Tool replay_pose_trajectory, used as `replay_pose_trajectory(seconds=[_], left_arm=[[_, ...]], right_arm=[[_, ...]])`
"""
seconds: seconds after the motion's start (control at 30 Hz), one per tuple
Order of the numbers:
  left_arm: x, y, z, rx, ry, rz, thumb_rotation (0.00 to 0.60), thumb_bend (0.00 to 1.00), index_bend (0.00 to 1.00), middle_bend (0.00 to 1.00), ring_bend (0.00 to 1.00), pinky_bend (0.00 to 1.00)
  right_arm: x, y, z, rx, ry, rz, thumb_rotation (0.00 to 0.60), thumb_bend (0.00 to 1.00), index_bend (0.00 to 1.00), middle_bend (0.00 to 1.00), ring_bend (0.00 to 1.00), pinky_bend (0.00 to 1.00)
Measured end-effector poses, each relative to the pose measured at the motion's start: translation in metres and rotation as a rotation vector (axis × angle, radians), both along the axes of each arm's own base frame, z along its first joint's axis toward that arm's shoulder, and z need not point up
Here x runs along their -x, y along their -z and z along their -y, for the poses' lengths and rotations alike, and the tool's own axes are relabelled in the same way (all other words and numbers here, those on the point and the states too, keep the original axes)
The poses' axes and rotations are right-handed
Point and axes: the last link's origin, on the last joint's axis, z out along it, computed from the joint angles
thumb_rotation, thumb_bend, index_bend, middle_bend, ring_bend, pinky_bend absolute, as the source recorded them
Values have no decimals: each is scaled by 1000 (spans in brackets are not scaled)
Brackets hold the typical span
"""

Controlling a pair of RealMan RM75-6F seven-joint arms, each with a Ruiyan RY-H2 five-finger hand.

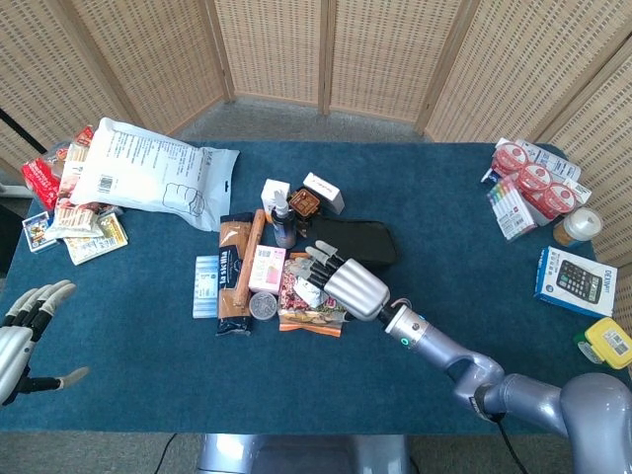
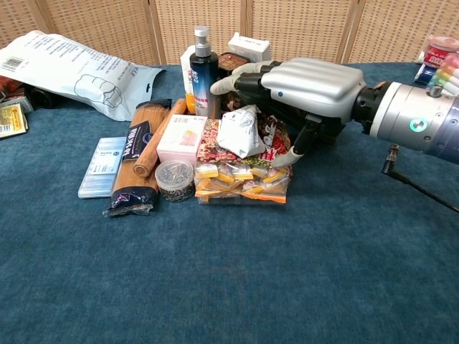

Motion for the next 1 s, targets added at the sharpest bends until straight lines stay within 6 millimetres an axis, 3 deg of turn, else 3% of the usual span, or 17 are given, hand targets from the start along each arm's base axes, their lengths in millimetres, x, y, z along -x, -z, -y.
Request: replay_pose_trajectory(seconds=[0.07,0.23,0.4,0.6,1.0], left_arm=[[0,0,0,0,0,-1,600,5,0,0,0,0],[-1,1,0,1,1,-4,600,5,0,0,0,0],[-1,1,1,-1,1,-4,600,6,0,0,0,0],[-1,2,0,3,0,-3,600,6,0,0,0,0],[-2,0,1,4,8,14,600,5,0,0,0,0]], right_arm=[[2,2,0,15,-11,-7,600,0,31,100,52,248],[3,6,-2,32,-45,-7,600,0,245,388,301,479],[8,11,-4,20,-50,-5,600,9,421,583,477,566],[10,5,-8,21,-58,31,600,41,449,632,523,607],[-13,-43,-23,85,-106,113,600,53,458,640,531,610]])
